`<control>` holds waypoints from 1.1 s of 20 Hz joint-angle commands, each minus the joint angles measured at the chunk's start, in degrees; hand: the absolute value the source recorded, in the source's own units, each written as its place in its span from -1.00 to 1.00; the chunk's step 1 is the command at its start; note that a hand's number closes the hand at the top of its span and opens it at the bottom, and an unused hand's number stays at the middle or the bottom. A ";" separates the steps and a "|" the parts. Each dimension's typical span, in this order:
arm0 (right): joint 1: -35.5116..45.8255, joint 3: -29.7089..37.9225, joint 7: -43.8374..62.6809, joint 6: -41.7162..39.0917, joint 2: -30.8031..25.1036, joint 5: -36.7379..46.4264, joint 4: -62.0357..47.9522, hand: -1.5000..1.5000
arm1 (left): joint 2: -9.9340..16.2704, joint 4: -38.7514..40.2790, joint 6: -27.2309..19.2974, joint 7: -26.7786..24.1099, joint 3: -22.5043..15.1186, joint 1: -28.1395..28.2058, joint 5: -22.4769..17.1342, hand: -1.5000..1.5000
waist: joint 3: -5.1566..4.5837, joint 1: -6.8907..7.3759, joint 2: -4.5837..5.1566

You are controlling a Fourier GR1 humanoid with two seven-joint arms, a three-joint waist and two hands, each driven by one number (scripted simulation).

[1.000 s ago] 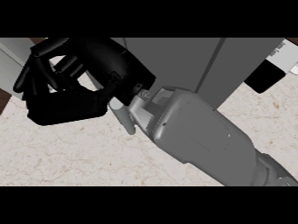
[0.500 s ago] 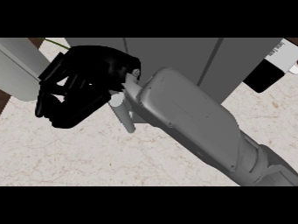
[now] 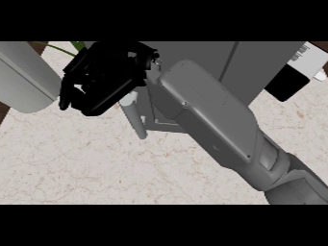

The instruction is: Pick up the wine, place it into the cabinet and close the cabinet

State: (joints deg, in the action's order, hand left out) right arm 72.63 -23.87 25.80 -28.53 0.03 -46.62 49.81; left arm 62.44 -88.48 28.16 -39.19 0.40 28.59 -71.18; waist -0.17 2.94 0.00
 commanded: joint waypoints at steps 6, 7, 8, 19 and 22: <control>-0.47 4.75 -5.42 -5.18 -3.05 -0.84 -10.52 1.00 | -1.71 1.66 5.11 1.26 3.45 -0.22 0.91 -1.00 | 0.11 -0.60 0.63; 3.16 6.51 -4.37 -2.69 -2.14 -1.93 -11.06 1.00 | -2.11 1.10 3.55 1.85 3.74 -0.64 0.45 -1.00 | 0.12 -0.57 0.52; 1.54 5.31 -7.45 -3.64 -2.47 0.20 -12.37 1.00 | -3.10 3.10 5.03 1.68 3.10 -1.72 1.34 -1.00 | 0.03 -0.65 0.88; 1.36 7.30 -15.32 4.03 -8.48 5.92 -12.15 1.00 | -3.33 0.89 2.32 4.17 3.85 -3.31 3.08 -1.00 | 0.06 -1.50 1.11; 0.63 7.00 -16.76 4.63 -8.45 6.64 -11.54 1.00 | -2.97 0.57 2.15 5.03 4.09 -4.55 3.04 -1.00 | 0.09 -2.27 1.07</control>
